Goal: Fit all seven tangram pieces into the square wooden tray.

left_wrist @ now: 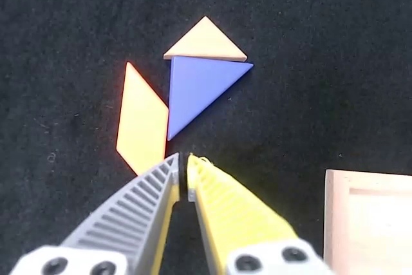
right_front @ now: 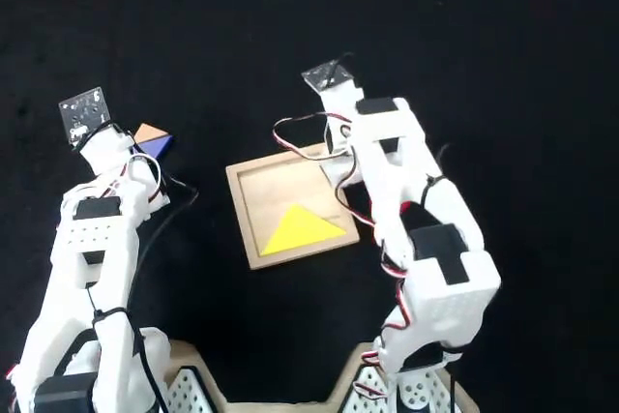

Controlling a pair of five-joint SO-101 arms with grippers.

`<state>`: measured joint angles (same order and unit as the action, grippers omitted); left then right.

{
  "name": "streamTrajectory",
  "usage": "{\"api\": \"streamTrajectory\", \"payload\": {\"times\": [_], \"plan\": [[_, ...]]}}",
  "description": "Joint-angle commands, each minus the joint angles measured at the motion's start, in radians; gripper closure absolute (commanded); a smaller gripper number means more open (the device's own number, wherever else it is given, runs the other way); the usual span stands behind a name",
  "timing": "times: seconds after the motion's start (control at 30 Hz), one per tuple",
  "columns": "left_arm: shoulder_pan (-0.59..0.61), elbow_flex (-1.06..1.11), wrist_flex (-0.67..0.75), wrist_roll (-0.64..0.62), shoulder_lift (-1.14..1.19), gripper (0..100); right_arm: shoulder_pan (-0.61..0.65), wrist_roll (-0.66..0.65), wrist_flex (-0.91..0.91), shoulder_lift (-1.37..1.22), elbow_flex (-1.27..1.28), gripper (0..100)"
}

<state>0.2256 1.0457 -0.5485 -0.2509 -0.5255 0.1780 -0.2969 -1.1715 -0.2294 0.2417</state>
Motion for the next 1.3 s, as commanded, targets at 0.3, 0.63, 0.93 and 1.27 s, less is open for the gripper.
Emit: {"api": "streamTrajectory", "payload": {"times": [0.3,0.63,0.93,1.27], "plan": [[0.013,-0.051,0.017,-0.011,-0.003,97,-0.114,0.029,0.083,0.631,0.429,96.8],[0.013,-0.05,0.014,-0.011,-0.003,97,-0.137,0.21,0.044,0.321,0.283,76.7],[0.013,-0.05,0.018,-0.008,-0.003,97,-0.155,0.206,0.043,0.153,0.174,72.7],[0.013,-0.051,0.018,-0.006,-0.003,97,-0.203,0.195,0.054,0.058,0.165,72.8]]}}
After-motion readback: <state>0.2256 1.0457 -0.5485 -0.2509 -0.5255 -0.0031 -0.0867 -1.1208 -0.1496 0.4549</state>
